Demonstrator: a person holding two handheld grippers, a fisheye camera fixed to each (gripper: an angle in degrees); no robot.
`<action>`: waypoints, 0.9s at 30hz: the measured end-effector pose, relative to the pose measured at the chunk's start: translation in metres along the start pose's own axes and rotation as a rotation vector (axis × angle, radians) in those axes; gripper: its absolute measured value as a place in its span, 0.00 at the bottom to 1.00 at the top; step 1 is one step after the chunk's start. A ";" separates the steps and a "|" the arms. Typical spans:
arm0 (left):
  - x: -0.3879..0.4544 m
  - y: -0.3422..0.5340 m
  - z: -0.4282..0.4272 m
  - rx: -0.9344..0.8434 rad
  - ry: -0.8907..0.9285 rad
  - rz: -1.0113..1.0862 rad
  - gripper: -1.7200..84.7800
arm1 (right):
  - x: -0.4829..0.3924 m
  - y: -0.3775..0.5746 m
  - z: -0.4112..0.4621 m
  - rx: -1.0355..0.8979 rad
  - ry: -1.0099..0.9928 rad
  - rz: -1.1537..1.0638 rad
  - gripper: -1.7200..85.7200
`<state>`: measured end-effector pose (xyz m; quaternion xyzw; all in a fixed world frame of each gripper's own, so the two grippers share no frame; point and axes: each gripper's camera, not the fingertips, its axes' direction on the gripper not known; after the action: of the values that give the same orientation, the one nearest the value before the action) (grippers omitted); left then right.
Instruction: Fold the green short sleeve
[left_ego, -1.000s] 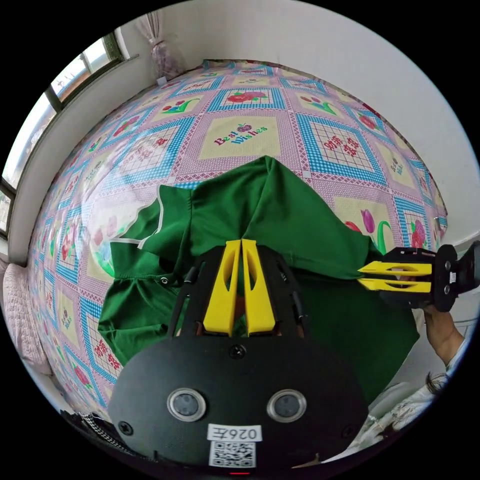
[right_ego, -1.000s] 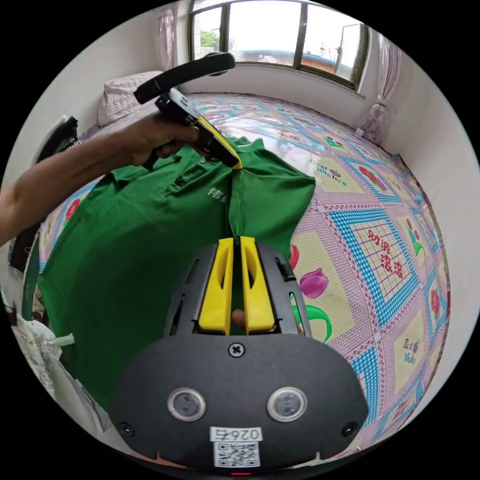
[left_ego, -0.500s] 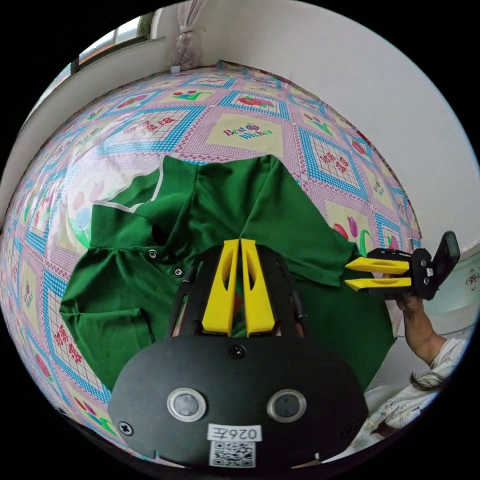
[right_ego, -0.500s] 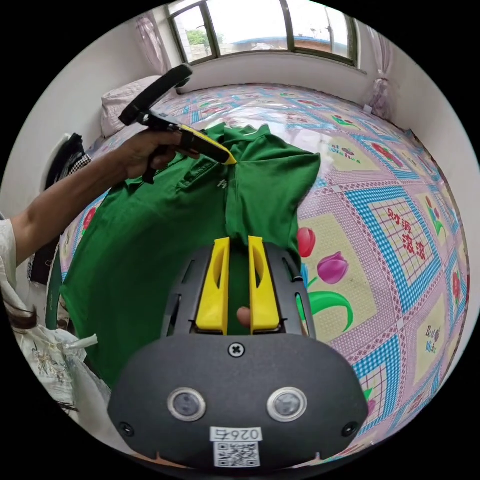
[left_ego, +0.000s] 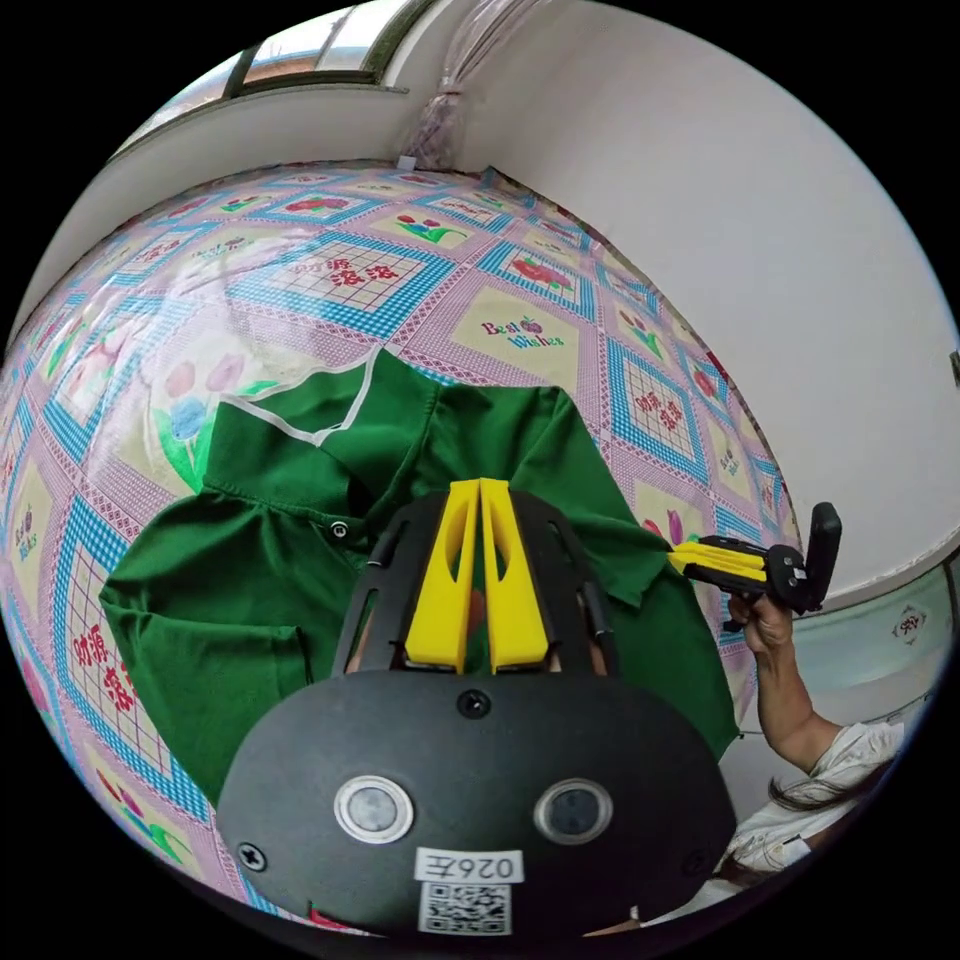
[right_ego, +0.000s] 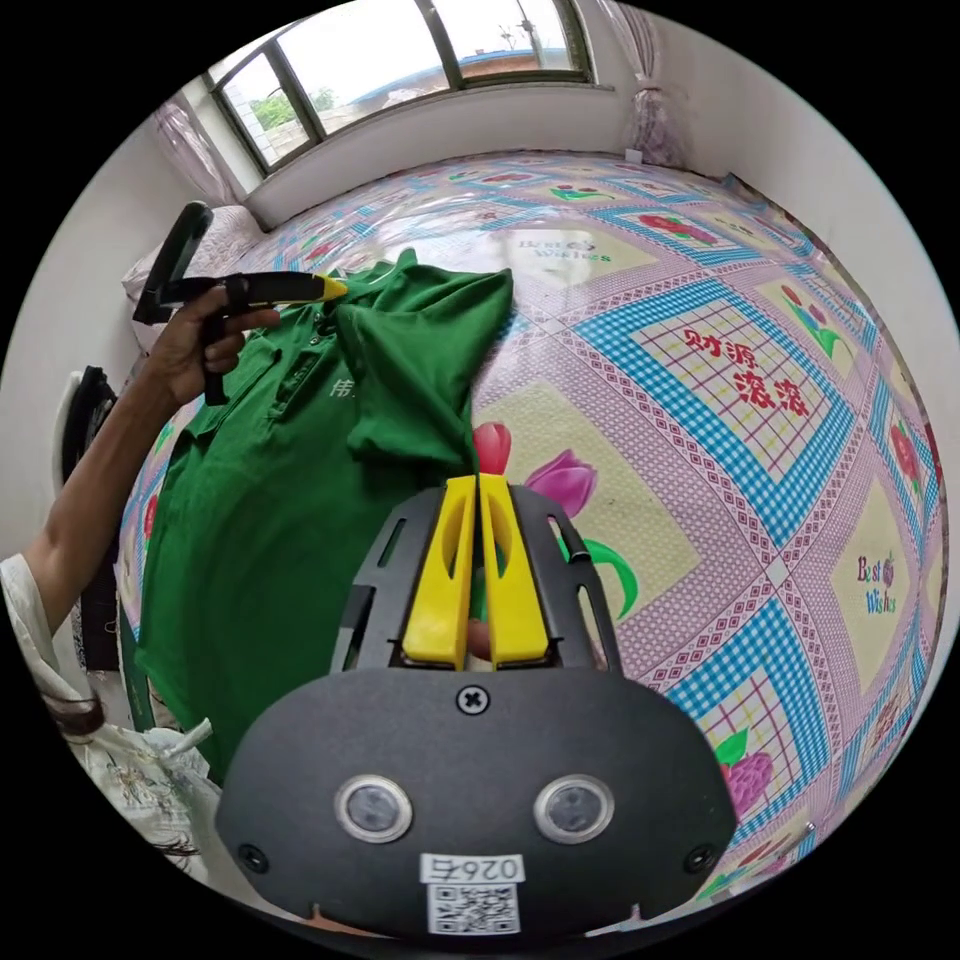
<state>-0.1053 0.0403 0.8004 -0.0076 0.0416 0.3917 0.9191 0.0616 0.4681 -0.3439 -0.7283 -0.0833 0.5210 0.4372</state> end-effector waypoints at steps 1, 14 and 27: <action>0.000 -0.001 0.004 -0.038 -0.007 0.012 0.01 | 0.003 0.001 -0.001 -0.007 -0.006 0.002 0.02; 0.039 -0.047 0.028 -0.018 -0.116 0.172 0.01 | 0.031 -0.011 -0.008 0.008 -0.161 0.084 0.07; 0.062 -0.107 0.092 -0.035 0.003 0.227 0.01 | 0.021 0.000 -0.022 0.054 -0.011 0.146 0.02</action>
<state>0.0215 0.0148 0.8846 -0.0193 0.0365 0.4941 0.8684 0.0890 0.4681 -0.3570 -0.7174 -0.0182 0.5575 0.4172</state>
